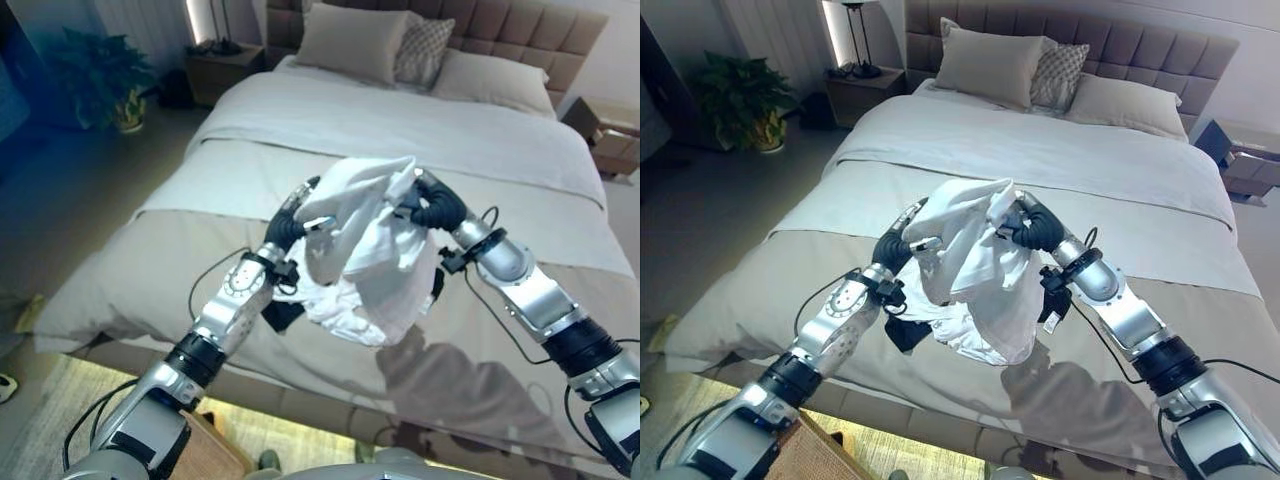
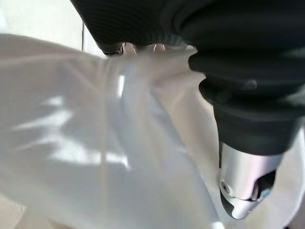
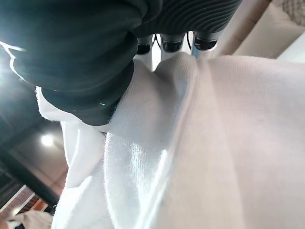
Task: Pick up clothes into the bucket
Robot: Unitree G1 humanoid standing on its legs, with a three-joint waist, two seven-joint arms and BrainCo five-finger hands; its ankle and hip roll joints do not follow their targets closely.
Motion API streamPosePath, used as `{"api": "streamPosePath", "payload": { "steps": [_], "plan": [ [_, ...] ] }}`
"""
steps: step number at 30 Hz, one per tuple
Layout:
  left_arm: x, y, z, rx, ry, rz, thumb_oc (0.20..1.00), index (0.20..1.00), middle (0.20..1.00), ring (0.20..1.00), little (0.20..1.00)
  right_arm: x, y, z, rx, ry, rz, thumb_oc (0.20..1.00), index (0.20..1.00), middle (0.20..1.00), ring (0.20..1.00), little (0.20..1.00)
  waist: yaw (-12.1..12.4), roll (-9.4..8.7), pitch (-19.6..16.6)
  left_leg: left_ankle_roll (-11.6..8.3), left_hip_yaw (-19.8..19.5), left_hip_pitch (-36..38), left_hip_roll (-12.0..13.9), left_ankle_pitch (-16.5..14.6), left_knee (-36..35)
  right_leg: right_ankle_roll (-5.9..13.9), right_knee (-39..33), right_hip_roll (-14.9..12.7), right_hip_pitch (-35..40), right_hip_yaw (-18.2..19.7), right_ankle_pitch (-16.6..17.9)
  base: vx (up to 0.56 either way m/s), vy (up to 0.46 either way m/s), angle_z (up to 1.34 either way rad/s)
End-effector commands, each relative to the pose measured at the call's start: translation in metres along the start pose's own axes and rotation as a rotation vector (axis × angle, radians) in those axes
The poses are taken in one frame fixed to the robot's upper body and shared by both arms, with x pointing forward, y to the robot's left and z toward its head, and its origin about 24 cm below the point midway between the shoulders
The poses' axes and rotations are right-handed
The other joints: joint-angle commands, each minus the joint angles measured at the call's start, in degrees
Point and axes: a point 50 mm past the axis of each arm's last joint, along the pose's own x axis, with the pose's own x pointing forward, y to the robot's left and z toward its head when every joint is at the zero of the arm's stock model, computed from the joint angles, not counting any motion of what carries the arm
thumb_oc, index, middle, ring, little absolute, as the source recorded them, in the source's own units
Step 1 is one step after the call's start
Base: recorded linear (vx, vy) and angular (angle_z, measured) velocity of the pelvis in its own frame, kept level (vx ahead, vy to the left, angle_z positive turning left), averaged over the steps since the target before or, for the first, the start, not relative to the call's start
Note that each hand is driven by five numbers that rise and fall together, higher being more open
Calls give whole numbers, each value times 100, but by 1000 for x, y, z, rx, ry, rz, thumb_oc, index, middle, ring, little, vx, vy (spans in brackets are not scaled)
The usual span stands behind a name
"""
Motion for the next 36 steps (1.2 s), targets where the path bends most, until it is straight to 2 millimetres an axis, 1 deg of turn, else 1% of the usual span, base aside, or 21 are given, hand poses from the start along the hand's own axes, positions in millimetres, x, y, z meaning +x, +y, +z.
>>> {"api": "streamPosePath", "payload": {
  "steps": [1,2,3,4,6,7,8,11,12,13,16,18,19,21,26,27,28,29,30,33,36],
  "plan": [
    [18,-2,6,-68,3,-68,1000,1000,1000,1000,1000,10,-7,25,82,-137,-29,200,200,200,200,200,75,-115,-146,-201,74,57,145,-310,266,488,311,-410,106,-356,-171,0,0,0],
    [17,-4,2,-94,21,-85,1000,1000,1000,1000,1000,11,-7,25,79,-141,-29,200,200,200,200,200,65,-113,-153,-201,81,69,142,-317,264,488,311,-408,110,-350,-172,37,1,-2],
    [13,-10,-9,-147,63,-129,1000,1000,1000,1000,1000,11,-7,28,80,-157,-28,200,200,200,200,200,36,-111,-172,-200,90,94,143,-328,260,484,299,-406,116,-330,-168,26,2,-3],
    [13,-10,-10,-148,63,-129,1000,1000,1000,1000,1000,11,-7,28,80,-156,-28,200,200,200,200,200,38,-111,-172,-200,92,98,144,-329,258,484,298,-405,119,-328,-168,27,5,-5],
    [11,-21,-22,-217,102,-181,1000,1000,1000,1000,1000,13,-6,30,91,-174,-28,200,200,200,200,200,16,-117,-193,-195,100,111,138,-337,248,481,276,-394,137,-322,-169,23,-3,-5],
    [11,-21,-22,-217,102,-181,1000,1000,1000,1000,1000,13,-6,30,91,-174,-28,200,200,200,200,200,16,-117,-193,-195,101,111,138,-337,248,481,276,-394,137,-321,-169,0,0,0],
    [11,-29,-28,-248,123,-206,1000,1000,1000,1000,1000,15,-3,32,99,-186,-18,200,200,200,200,200,4,-131,-196,-193,97,107,144,-339,252,475,277,-388,139,-316,-173,0,0,0],
    [12,-35,-33,-263,140,-221,1000,1000,1000,1000,1000,16,-1,34,98,-196,-11,200,200,200,200,200,-12,-137,-190,-189,83,99,149,-339,261,468,288,-384,138,-318,-180,0,0,0],
    [16,-43,-35,-286,147,-249,1000,1000,1000,1000,1000,18,1,35,100,-202,-6,200,200,200,200,200,-36,-145,-189,-186,74,99,149,-342,264,460,297,-382,137,-322,-189,0,0,0],
    [16,-43,-35,-286,147,-249,1000,1000,1000,1000,1000,18,1,35,99,-202,-6,200,200,200,200,200,-36,-144,-188,-186,73,99,149,-342,264,460,297,-382,138,-323,-190,0,0,0],
    [19,-53,-39,-313,162,-284,1000,1000,1000,1000,1000,19,3,36,100,-206,6,200,200,200,200,200,-68,-149,-201,-183,74,95,147,-342,260,460,306,-380,135,-324,-192,0,0,0],
    [25,-65,-39,-364,160,-319,1000,1000,1000,1000,1000,21,4,38,104,-212,19,200,200,200,200,200,-108,-157,-221,-181,82,100,142,-338,243,458,313,-379,134,-307,-196,0,0,0],
    [25,-65,-39,-364,160,-320,1000,1000,1000,1000,1000,21,4,38,104,-212,19,200,200,200,200,200,-108,-155,-220,-181,83,100,142,-338,243,458,314,-379,134,-307,-197,0,0,0],
    [28,-70,-40,-444,145,-314,1000,1000,1000,1000,1000,21,5,39,120,-217,25,200,200,200,200,200,-146,-167,-238,-171,95,122,138,-347,234,456,333,-385,126,-288,-205,0,0,0],
    [31,-71,-42,-523,115,-273,1000,1000,1000,1000,1000,18,4,36,150,-211,17,200,200,200,200,200,-196,-168,-247,-153,124,131,131,-366,231,449,358,-391,89,-234,-200,1,0,-2],
    [31,-70,-43,-531,111,-262,520,520,520,520,520,17,4,35,155,-209,15,200,200,200,200,200,-197,-170,-245,-150,126,132,130,-369,231,448,359,-393,88,-227,-201,0,0,0],
    [30,-67,-45,-559,99,-226,200,200,200,200,200,16,4,32,160,-200,7,200,200,200,200,200,-196,-176,-247,-142,131,135,125,-373,227,445,361,-394,87,-224,-205,0,0,0],
    [30,-68,-45,-560,99,-226,200,200,200,200,200,16,4,32,159,-199,7,200,200,200,200,200,-195,-174,-248,-142,132,136,125,-374,226,446,362,-394,87,-223,-205,0,0,0],
    [29,-61,-47,-583,77,-161,200,200,200,200,200,13,4,28,163,-187,-6,200,200,200,200,200,-179,-191,-234,-137,138,131,121,-382,238,444,362,-396,80,-217,-202,0,0,0],
    [29,-56,-48,-576,61,-108,200,200,200,200,200,10,5,25,168,-173,-17,200,200,200,200,200,-159,-202,-220,-133,128,115,113,-387,258,441,359,-402,81,-225,-200,1,-4,-3],
    [28,-53,-47,-558,53,-90,200,200,200,200,200,9,4,23,171,-167,-25,200,200,200,200,200,-139,-207,-201,-131,119,99,114,-386,268,440,358,-403,87,-241,-201,-1,-3,-1]
  ]
}}
